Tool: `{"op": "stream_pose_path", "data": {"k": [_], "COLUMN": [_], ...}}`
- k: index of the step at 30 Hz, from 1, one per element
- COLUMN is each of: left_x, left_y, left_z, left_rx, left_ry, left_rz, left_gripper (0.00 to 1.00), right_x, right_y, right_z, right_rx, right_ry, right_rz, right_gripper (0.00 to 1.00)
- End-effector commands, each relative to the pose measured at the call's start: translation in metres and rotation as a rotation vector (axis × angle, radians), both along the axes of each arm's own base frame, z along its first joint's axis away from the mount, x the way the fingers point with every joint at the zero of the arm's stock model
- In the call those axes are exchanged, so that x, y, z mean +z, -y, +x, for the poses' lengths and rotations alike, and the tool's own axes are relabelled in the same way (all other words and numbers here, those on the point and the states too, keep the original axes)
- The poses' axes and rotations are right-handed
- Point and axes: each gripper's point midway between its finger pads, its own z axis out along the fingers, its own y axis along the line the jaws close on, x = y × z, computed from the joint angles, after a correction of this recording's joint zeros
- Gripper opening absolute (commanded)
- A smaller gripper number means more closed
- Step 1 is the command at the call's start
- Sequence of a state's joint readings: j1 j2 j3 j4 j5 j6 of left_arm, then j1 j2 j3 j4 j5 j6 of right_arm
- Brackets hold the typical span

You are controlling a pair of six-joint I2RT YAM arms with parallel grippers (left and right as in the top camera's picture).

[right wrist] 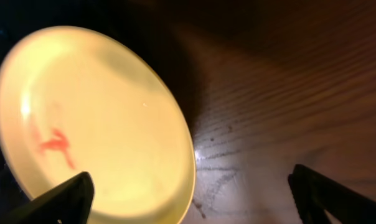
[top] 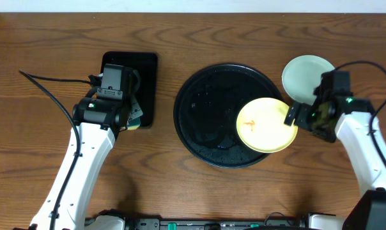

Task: Clean dirty plates on tray and stack at the side
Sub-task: 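Grasp the yellow plate rim with the right gripper and pull it centered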

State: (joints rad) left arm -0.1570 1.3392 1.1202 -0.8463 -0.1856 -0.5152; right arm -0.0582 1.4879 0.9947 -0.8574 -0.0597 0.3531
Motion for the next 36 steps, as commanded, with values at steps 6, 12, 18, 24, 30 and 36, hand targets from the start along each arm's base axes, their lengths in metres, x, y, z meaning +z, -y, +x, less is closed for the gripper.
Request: {"op": "stream_pose_path", "data": {"k": [6, 12, 18, 24, 30, 36], "left_x": [-0.003, -0.003, -0.003, -0.003, -0.003, -0.003], "left_y": [-0.002, -0.002, -0.002, -0.002, -0.002, -0.002], "left_z": [0.000, 0.000, 0.000, 0.000, 0.000, 0.000], "left_rx": [-0.009, -0.009, -0.009, -0.009, -0.009, -0.009], "left_ry": [-0.011, -0.012, -0.011, -0.011, -0.013, -0.012], "left_rz": [0.013, 0.013, 0.013, 0.013, 0.013, 0.013], "left_gripper": [0.08, 0.08, 0.07, 0.08, 0.08, 0.07], "right_x": [-0.028, -0.030, -0.033, -0.033, -0.035, -0.036], "right_y": [-0.010, -0.011, -0.016, -0.030, -0.031, -0.029], "right_z": [-0.012, -0.014, -0.017, -0.017, -0.019, -0.021], "right_rx": [-0.045, -0.051, -0.037, -0.024, 0.000, -0.026], "right_ry": [-0.022, -0.029, -0.036, -0.037, -0.034, -0.044], "right_rz": [0.048, 0.051, 0.051, 0.059, -0.044, -0.050], "right_gripper": [0.45, 0.47, 0.51, 0.46, 0.99, 0.99]}}
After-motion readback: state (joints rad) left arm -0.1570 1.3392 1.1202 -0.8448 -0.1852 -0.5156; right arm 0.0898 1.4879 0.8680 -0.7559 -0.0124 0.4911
